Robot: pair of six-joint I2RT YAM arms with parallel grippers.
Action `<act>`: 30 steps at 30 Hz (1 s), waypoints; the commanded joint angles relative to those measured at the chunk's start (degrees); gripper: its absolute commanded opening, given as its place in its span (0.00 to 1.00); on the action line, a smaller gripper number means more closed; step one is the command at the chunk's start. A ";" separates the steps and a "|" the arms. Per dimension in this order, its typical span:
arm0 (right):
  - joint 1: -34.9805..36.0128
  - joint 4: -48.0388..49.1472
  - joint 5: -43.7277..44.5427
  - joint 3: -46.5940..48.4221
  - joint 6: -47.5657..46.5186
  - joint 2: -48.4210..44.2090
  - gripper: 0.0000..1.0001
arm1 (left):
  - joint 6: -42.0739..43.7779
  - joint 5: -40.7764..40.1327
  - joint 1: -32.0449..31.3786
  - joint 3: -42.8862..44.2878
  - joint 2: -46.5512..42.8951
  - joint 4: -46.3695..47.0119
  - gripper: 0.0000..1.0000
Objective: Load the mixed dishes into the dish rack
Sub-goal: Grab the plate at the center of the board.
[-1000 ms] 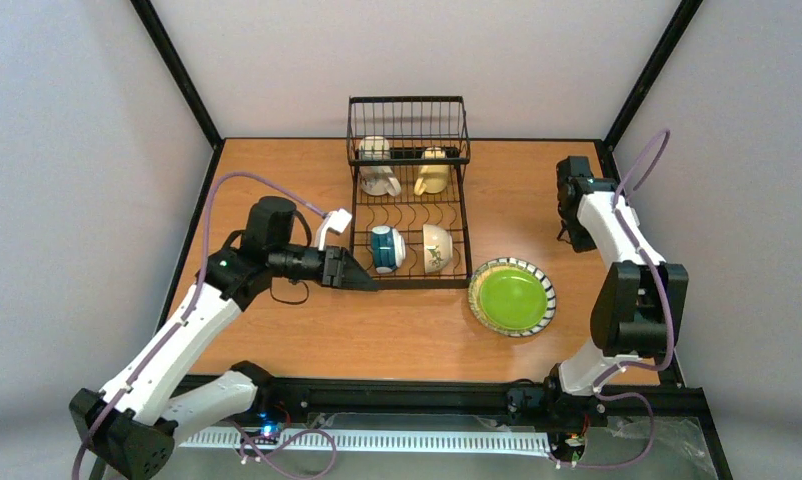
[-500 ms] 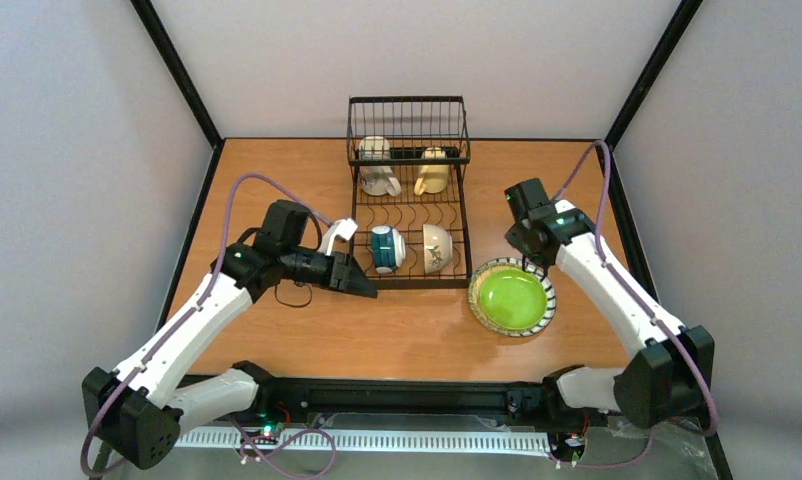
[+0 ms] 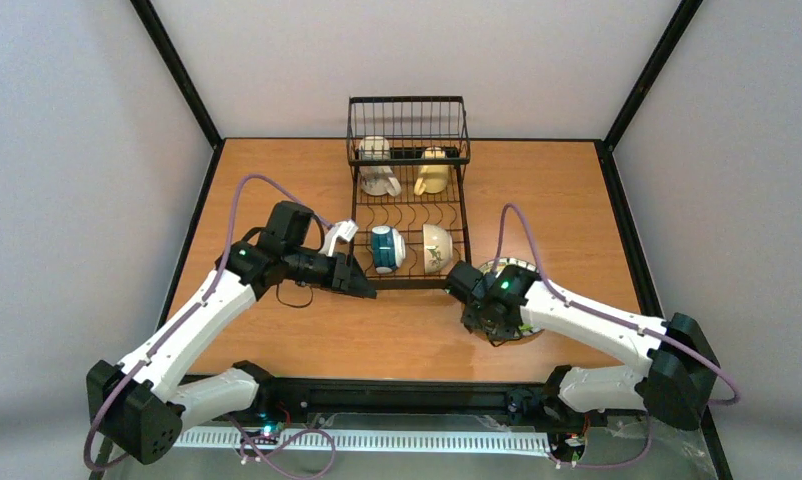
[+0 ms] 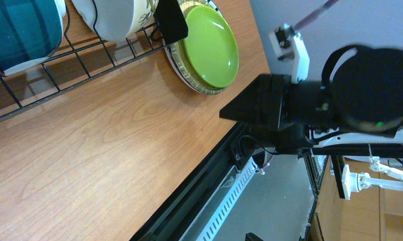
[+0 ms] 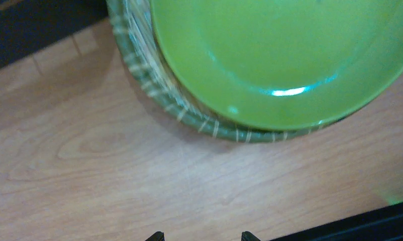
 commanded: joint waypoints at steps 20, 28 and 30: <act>5.90 -0.05 2.74 -16.47 21.99 -3.09 0.88 | -2.42 2.77 -0.38 -0.90 -0.85 3.11 1.00; 5.90 -0.88 6.57 -18.06 26.06 -3.29 0.88 | -3.22 3.54 -0.37 -1.52 -1.28 5.95 1.00; 5.82 -0.69 7.61 -18.81 27.09 -3.75 0.87 | -3.22 3.57 -0.33 -1.68 -1.37 6.01 1.00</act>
